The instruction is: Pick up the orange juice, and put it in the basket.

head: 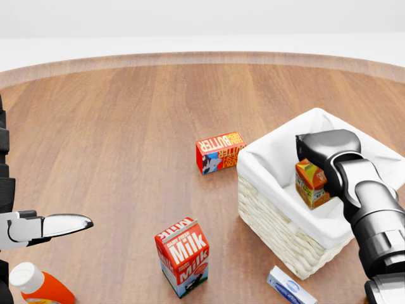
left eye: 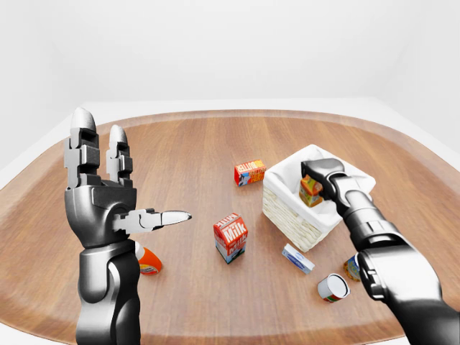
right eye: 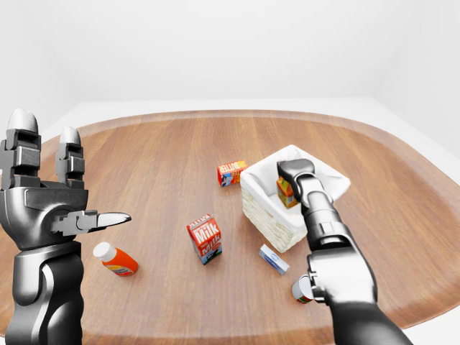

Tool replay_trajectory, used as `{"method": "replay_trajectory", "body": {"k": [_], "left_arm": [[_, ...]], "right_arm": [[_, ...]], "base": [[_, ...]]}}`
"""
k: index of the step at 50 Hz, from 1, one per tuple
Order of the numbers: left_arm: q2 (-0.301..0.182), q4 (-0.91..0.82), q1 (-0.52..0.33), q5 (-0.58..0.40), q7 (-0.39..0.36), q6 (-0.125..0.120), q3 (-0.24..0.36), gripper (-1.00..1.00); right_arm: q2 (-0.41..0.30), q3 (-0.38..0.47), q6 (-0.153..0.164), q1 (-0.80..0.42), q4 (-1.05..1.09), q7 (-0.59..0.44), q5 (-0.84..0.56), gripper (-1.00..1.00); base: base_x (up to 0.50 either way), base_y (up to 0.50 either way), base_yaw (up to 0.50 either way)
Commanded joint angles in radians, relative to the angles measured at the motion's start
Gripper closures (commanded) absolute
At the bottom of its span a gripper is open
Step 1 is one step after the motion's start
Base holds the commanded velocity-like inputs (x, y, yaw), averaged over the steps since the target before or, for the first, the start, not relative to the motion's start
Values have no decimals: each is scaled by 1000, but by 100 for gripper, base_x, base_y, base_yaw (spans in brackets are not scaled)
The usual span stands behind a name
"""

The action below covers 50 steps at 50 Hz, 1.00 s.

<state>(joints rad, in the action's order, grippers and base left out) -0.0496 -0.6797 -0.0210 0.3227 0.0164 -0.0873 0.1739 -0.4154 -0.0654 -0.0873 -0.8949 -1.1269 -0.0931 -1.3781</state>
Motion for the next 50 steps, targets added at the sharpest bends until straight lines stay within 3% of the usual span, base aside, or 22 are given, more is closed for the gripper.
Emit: {"method": "replay_trajectory", "body": {"k": [1,2,4,5,9,29,50], "left_arm": [[0,0,0,0,0,0,0,-100],[0,0,0,0,0,0,0,-100],[0,0,0,0,0,0,0,-100],[0,0,0,0,0,0,0,-100],[0,0,0,0,0,0,0,-100],[0,0,0,0,0,0,0,-100],[0,0,0,0,0,0,0,-100]], "right_arm": [[-5,4,0,-6,10,50,-25,25],[-6,2,0,-5,8,50,-27,10],[-5,2,0,-6,3,54,-30,-44],[-4,1,0,-7,1,57,-30,-62],[-2,-1,0,-2,-1,60,-32,-100],[-9,4,0,-9,4,49,-30,-100],[-26,29,0,-28,102,-47,-13,-100]], "base": [[0,0,0],[0,0,0],[0,0,0],[0,0,0],[0,0,0],[0,0,0],[0,0,0]]}}
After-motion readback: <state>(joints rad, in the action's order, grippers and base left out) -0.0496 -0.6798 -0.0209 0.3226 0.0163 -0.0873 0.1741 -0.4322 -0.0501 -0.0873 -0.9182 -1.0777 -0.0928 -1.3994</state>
